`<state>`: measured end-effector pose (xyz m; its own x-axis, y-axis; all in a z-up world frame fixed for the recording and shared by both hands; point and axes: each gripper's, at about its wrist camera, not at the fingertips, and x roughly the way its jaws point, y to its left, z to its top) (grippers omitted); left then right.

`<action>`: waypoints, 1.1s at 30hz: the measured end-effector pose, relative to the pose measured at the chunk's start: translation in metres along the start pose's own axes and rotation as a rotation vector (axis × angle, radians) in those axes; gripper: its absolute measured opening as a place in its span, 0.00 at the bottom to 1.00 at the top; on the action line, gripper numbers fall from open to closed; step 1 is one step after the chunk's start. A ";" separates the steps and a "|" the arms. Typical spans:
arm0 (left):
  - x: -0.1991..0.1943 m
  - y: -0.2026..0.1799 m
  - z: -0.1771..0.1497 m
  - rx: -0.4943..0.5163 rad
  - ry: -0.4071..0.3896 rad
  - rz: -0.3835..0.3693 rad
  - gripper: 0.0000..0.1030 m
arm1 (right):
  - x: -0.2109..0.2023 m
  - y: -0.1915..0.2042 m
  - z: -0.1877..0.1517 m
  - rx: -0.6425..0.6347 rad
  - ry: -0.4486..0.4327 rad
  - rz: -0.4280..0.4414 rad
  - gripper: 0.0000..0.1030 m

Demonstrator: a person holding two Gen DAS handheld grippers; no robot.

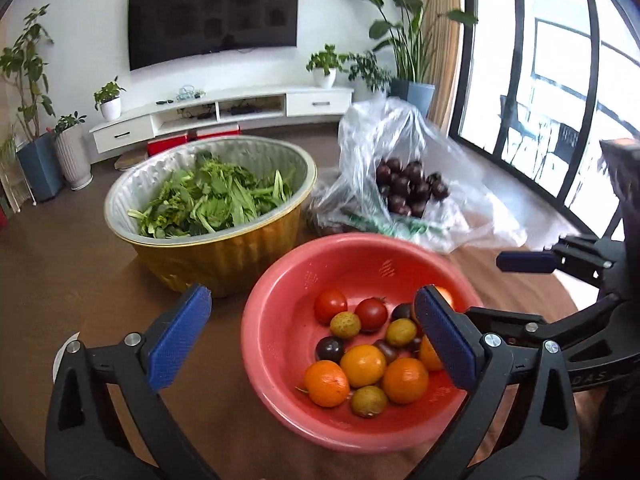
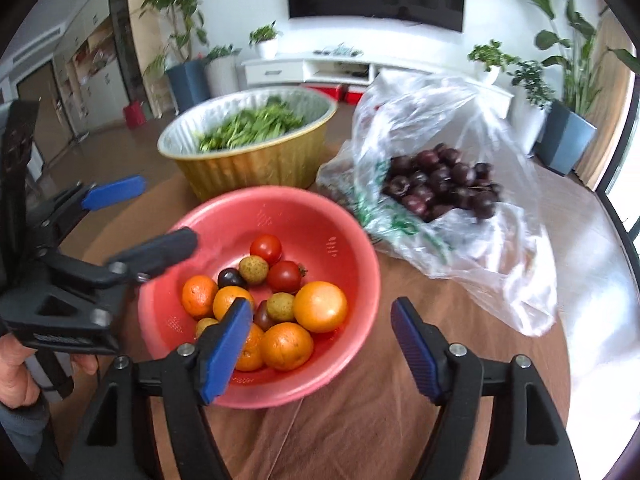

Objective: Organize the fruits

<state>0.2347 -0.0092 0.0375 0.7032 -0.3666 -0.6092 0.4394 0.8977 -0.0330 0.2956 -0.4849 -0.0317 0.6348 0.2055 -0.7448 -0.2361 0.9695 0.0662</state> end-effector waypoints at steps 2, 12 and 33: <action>-0.021 -0.005 -0.002 0.001 -0.054 0.023 1.00 | -0.014 0.000 -0.003 0.020 -0.042 0.004 0.74; -0.186 -0.024 -0.024 -0.098 -0.507 0.109 1.00 | -0.150 -0.003 -0.030 0.160 -0.682 -0.047 1.00; -0.262 -0.077 -0.056 -0.107 -0.518 0.417 1.00 | -0.243 0.023 -0.073 0.169 -0.816 -0.069 1.00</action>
<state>-0.0149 0.0320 0.1551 0.9910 -0.0299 -0.1304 0.0338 0.9990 0.0277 0.0822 -0.5227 0.1019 0.9926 0.1142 -0.0408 -0.1048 0.9771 0.1853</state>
